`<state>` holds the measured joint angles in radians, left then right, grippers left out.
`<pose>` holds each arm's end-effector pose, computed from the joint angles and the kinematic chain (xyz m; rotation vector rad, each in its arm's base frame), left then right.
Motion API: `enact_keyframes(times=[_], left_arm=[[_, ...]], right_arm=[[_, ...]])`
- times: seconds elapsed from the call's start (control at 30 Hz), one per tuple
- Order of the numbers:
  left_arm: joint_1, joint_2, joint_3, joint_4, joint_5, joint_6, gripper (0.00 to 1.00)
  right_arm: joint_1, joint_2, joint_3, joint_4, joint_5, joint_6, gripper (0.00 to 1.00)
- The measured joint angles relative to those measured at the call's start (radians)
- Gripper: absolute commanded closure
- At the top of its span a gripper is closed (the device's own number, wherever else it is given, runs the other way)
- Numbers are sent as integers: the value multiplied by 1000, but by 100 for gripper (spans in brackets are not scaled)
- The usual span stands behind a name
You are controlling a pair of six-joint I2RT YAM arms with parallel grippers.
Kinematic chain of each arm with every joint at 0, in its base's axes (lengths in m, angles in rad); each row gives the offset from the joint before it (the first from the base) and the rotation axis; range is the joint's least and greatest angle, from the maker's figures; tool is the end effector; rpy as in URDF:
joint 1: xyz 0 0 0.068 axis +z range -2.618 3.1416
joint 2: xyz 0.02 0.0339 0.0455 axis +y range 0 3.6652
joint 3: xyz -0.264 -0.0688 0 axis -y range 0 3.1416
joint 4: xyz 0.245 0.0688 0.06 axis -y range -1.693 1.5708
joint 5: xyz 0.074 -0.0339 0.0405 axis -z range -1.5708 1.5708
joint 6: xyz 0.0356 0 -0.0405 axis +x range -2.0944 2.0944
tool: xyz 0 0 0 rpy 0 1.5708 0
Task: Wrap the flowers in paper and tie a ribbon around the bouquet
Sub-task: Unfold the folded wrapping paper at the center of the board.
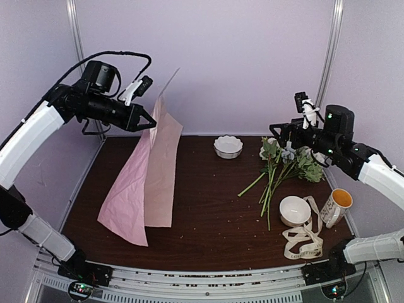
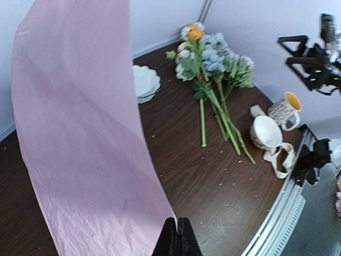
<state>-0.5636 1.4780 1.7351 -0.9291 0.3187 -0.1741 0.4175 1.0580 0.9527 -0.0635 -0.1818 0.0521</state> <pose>0.2490 -0.1706 0.4296 0.6214 2.2270 -0.7464 0.2240 0.1064 0.3591 -0.4524 1.7043 0.5011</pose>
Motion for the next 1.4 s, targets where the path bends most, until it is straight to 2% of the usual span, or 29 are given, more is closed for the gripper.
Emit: enact_keyframes(times=[0.17,0.27,0.4,0.47,0.57,0.8,0.97,1.17,1.27,1.4], left_arm=[[-39,-80,32,19,178,-3,100],[-35,-123,24,24,238,-2,100],[136,-182,-65,36,251,-11,100],[253,-175,-126,26,207,-6,100],[339,-106,-182,-13,130,21,100],[347,115,-209,-105,-79,132,100],[346,201,-203,-156,-296,167,100],[347,286,-202,-169,-462,173,100],[347,330,-201,-163,-529,171,100],[351,383,-201,-151,-603,161,100]], right_arm=[[23,74,62,-33,-68,4,0],[26,108,86,-43,-85,15,0],[35,152,122,-65,-77,40,2],[48,171,139,-80,-62,50,2],[81,189,144,-93,-37,52,2],[201,325,198,-137,24,39,2],[292,564,335,-253,110,13,3],[343,841,466,-417,154,-14,8],[380,949,514,-492,179,-38,8],[449,1014,553,-574,207,-71,11]])
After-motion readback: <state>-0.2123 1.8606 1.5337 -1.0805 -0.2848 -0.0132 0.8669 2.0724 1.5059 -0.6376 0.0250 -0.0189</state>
